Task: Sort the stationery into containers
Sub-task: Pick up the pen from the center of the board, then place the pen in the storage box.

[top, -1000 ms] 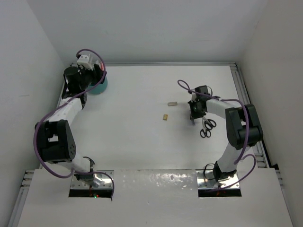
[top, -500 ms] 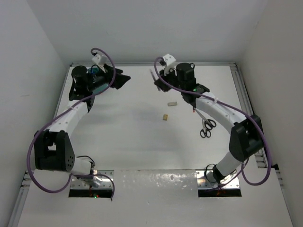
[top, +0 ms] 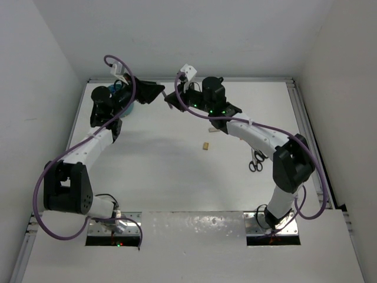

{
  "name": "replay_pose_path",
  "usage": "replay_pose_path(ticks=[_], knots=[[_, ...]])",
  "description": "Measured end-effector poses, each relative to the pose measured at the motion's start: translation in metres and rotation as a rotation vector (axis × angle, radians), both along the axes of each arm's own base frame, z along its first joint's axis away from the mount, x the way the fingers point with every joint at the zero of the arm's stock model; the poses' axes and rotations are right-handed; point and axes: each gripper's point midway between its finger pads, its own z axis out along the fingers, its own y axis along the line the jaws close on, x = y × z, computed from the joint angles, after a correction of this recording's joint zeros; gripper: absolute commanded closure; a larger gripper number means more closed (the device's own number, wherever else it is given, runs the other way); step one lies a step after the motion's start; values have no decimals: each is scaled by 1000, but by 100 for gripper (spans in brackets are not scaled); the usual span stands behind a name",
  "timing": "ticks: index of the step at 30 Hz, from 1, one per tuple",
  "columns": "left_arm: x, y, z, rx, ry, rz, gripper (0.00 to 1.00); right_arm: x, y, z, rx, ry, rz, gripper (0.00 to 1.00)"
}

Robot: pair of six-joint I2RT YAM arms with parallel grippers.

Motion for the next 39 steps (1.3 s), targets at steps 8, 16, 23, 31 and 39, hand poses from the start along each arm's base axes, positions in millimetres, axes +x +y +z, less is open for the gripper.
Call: replay_pose_path(ticks=[8, 16, 23, 31, 39], knots=[[4, -11, -3, -40, 32, 17, 62, -4, 6, 6, 13, -16, 19, 100], [6, -11, -7, -33, 46, 30, 89, -4, 9, 18, 36, -43, 20, 100], [9, -9, -12, 2, 49, 43, 100, -1, 10, 11, 36, -21, 10, 39], [50, 69, -3, 196, -55, 300, 100, 16, -11, -9, -20, 6, -91, 23], [106, 185, -43, 495, -107, 646, 100, 43, -67, -60, -120, 117, -252, 23]])
